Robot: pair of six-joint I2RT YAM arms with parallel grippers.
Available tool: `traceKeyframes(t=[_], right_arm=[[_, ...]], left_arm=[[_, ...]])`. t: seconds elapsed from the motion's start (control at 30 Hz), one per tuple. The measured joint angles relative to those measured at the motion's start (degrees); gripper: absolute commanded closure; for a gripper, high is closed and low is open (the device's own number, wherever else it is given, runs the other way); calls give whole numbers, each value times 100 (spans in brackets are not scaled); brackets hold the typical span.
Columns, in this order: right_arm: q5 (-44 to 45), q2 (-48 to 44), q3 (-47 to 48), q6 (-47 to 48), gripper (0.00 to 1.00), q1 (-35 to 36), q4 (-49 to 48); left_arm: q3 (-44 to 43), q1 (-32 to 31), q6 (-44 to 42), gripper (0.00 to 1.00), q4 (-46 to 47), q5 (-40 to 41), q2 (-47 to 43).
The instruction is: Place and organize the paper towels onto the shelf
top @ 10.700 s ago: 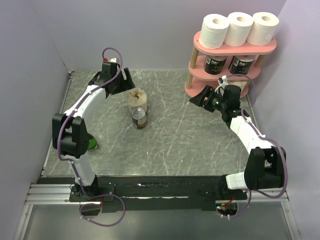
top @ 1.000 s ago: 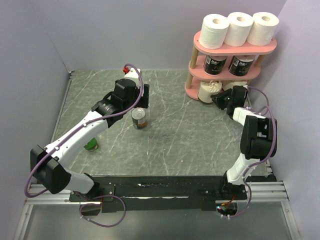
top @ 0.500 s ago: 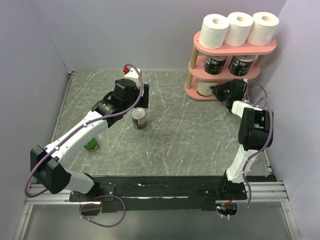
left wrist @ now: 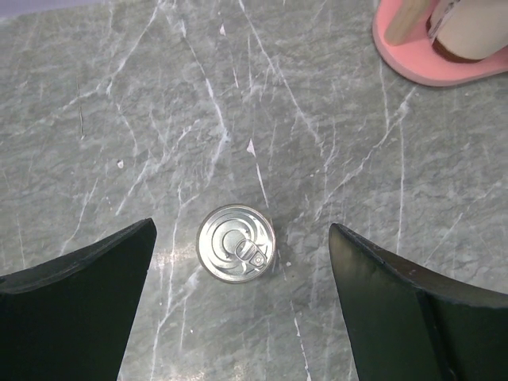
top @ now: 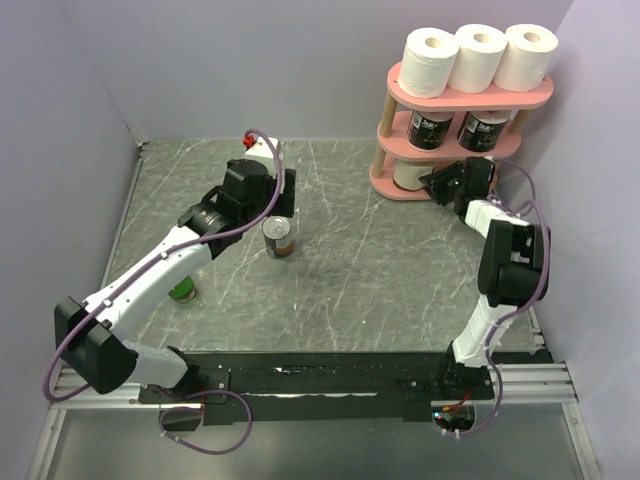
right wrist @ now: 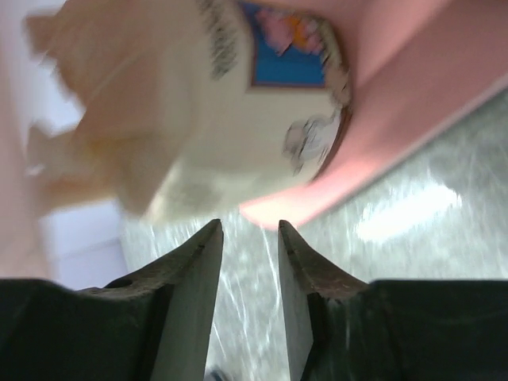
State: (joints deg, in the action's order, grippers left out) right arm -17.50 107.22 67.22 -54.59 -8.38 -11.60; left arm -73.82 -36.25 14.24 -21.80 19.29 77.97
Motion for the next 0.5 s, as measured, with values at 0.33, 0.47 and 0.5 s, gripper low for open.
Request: traceKeyframes(t=[0.33, 0.47, 0.5], right_arm=[[-610, -1974, -472, 1628, 39, 179, 1764], [-610, -2592, -350, 2514, 23, 833, 2726], [-612, -2719, -258, 2726, 20, 1067, 2988]], left_arm=[[267, -2, -127, 4, 382, -304, -616], [546, -4, -146, 4, 671, -658, -986], [645, -20, -155, 4, 787, -776, -1102]])
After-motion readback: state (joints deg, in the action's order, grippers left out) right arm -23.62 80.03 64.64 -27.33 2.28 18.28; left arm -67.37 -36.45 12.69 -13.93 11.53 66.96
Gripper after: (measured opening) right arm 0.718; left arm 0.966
